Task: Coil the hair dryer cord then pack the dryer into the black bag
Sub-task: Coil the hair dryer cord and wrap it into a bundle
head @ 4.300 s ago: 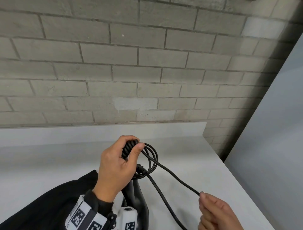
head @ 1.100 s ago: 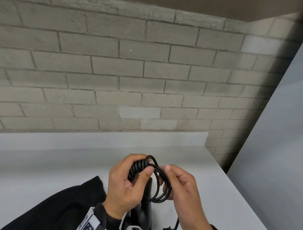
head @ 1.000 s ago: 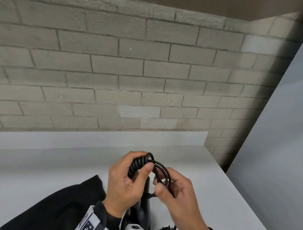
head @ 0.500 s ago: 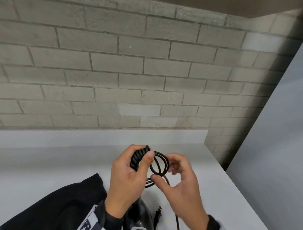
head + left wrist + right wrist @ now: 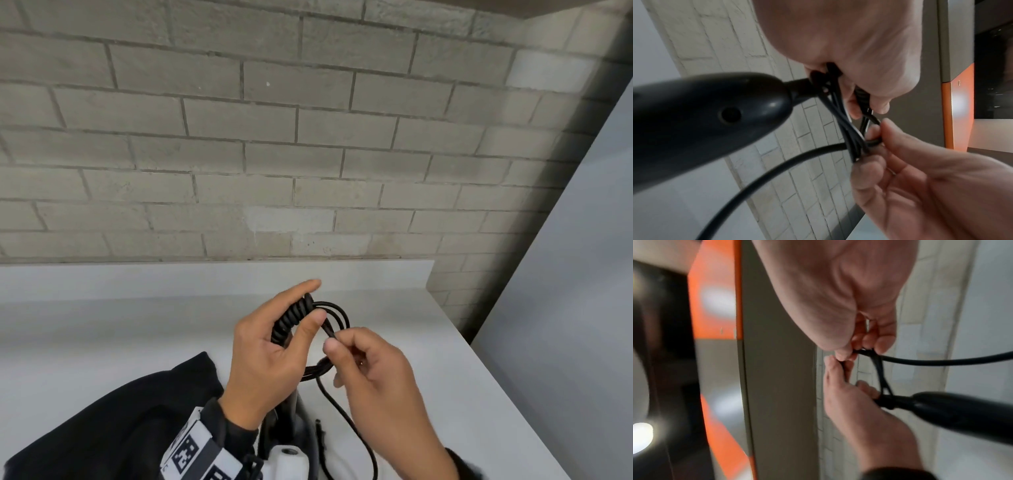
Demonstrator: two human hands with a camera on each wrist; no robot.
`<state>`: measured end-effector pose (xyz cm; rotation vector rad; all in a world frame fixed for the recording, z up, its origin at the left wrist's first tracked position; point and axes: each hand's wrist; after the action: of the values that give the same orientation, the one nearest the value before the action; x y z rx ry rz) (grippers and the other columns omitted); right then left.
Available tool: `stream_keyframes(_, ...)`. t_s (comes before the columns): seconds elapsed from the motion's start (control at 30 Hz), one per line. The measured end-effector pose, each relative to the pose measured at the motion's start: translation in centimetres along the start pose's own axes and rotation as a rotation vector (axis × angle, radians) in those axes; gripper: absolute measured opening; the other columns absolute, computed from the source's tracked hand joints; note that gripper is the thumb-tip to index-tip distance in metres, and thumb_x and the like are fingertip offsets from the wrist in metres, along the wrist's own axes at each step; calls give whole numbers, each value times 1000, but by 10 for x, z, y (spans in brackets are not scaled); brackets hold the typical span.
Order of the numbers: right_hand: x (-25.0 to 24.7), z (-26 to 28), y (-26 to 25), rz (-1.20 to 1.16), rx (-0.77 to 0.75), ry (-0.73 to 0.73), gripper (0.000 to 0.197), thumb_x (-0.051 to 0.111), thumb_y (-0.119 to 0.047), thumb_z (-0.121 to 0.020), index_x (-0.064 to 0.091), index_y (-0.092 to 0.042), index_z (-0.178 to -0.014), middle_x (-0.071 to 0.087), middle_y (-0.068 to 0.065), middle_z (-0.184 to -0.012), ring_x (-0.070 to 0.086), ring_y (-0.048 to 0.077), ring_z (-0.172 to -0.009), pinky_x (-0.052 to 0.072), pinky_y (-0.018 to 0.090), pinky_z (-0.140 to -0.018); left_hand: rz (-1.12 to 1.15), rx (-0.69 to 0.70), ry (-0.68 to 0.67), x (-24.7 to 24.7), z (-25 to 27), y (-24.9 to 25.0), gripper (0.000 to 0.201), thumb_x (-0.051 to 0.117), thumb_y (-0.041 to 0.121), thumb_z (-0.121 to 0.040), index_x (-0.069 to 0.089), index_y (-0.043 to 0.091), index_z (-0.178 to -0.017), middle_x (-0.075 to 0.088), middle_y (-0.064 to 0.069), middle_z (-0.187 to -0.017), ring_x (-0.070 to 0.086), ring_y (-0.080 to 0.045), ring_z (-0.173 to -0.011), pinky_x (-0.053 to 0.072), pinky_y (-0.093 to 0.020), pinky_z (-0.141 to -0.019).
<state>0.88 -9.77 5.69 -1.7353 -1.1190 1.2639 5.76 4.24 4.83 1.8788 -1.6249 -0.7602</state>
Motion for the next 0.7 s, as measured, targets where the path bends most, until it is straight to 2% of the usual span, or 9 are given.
stream_keyframes(0.03, -6, -1, -6, -95, 95, -61, 19, 61, -34, -92, 66, -25, -76, 58, -6, -67, 62, 9, -66, 50, 21, -71, -11, 22, -10, -1, -1, -2, 29, 68, 33, -88, 68, 25, -116, 72, 3, -87, 64, -24, -64, 55, -33, -62)
stream_keyframes(0.1, -20, -4, -16, -340, 274, -209, 26, 62, -39, -88, 67, -20, -71, 58, 0, -69, 64, 15, -69, 54, 31, -79, -42, 64, -20, -3, -2, -7, 24, 67, 35, -87, 71, 21, -106, 70, 6, -82, 60, -27, -57, 50, -40, -56)
stream_keyframes(0.2, -37, -12, -23, -661, 443, -338, 32, 61, -34, -88, 61, -13, -64, 53, 6, -70, 55, 23, -73, 50, 35, -70, -73, 122, -42, -1, -3, -9, 24, 69, 34, -87, 72, 16, -102, 71, 8, -82, 64, -26, -57, 51, -39, -56)
stream_keyframes(0.3, -40, -13, -21, -605, 347, -344, 39, 67, -40, -87, 57, -11, -64, 51, 11, -73, 54, 23, -79, 47, 31, -71, -65, 110, -30, 2, -4, -10, 24, 68, 36, -87, 72, 17, -101, 71, 10, -83, 62, -28, -55, 50, -40, -54)
stream_keyframes(0.37, -36, -6, -16, -408, 188, -320, 28, 71, -38, -82, 64, -10, -78, 63, 15, -88, 60, 18, -85, 50, 26, -79, -52, 84, 4, 0, -8, -13, 23, 68, 35, -87, 72, 17, -101, 71, 11, -85, 62, -27, -56, 50, -41, -55)
stream_keyframes(0.47, -27, 5, -5, -276, 38, -264, 2, 67, -24, -86, 65, -23, -85, 71, 1, -103, 64, 9, -90, 50, 22, -82, -59, 62, 11, -3, -9, -14, 23, 67, 36, -87, 71, 19, -101, 71, 12, -86, 63, -25, -58, 51, -39, -56)
stream_keyframes(0.53, -23, 9, 1, -263, 24, -213, 4, 66, -25, -86, 67, -26, -83, 72, 2, -99, 65, 10, -89, 49, 23, -81, -67, 64, -1, -4, -8, -12, 22, 67, 37, -86, 71, 21, -101, 71, 13, -85, 62, -26, -56, 50, -38, -56)
stream_keyframes(0.6, -25, 9, 0, -272, 30, -167, 6, 66, -27, -86, 69, -23, -84, 74, 5, -88, 68, 13, -87, 50, 23, -82, -70, 59, 9, -4, -7, -12, 22, 67, 37, -86, 71, 22, -101, 71, 13, -85, 62, -27, -55, 50, -39, -55)
stream_keyframes(0.7, -33, 8, -8, -404, 87, -221, 22, 59, -28, -89, 70, -12, -79, 62, 5, -59, 63, 20, -71, 51, 21, -77, -63, 47, 15, -2, -7, -14, 21, 67, 38, -87, 71, 22, -100, 72, 12, -84, 61, -32, -55, 49, -42, -56)
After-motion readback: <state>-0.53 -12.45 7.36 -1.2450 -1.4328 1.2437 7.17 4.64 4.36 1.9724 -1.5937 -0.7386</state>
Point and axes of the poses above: each hand's wrist, its own z-axis away from the middle knuckle, its own x-axis out of the palm, y = z × x
